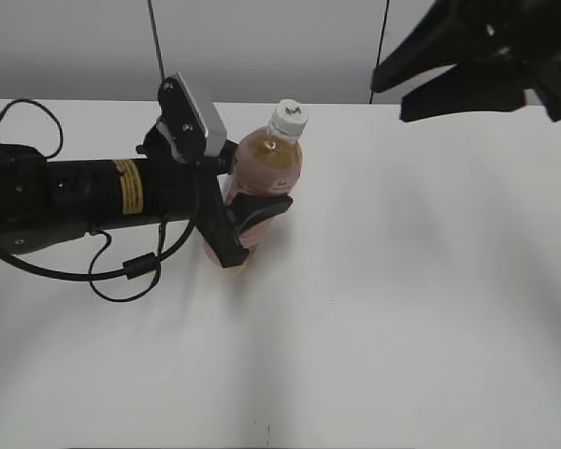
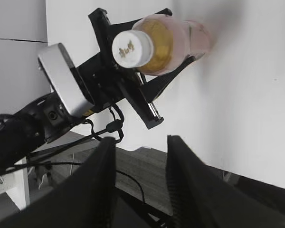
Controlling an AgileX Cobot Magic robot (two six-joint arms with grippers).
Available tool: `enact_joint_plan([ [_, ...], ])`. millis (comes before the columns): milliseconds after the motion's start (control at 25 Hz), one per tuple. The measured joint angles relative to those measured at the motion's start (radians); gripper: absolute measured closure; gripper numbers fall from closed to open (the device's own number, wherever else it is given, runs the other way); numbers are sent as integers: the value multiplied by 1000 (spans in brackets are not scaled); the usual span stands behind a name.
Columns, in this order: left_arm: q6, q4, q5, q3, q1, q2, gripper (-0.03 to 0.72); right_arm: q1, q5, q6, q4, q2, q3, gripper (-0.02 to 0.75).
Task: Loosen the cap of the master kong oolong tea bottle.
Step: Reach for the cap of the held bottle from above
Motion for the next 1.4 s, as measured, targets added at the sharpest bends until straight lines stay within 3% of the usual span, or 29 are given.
enact_joint_plan([
  [200, 30, 0, 41, 0, 0, -17, 276, 97, -23, 251, -115, 140, -124, 441],
  [480, 53, 0, 54, 1, 0, -17, 276, 173, -55, 391, -167, 287, -257, 436],
  [960, 67, -12, 86, 2, 0, -18, 276, 185, -35, 470, -272, 354, -310, 428],
  [1400, 90, -23, 86, 2, 0, -18, 276, 185, -76, 476, -246, 371, -310, 349],
])
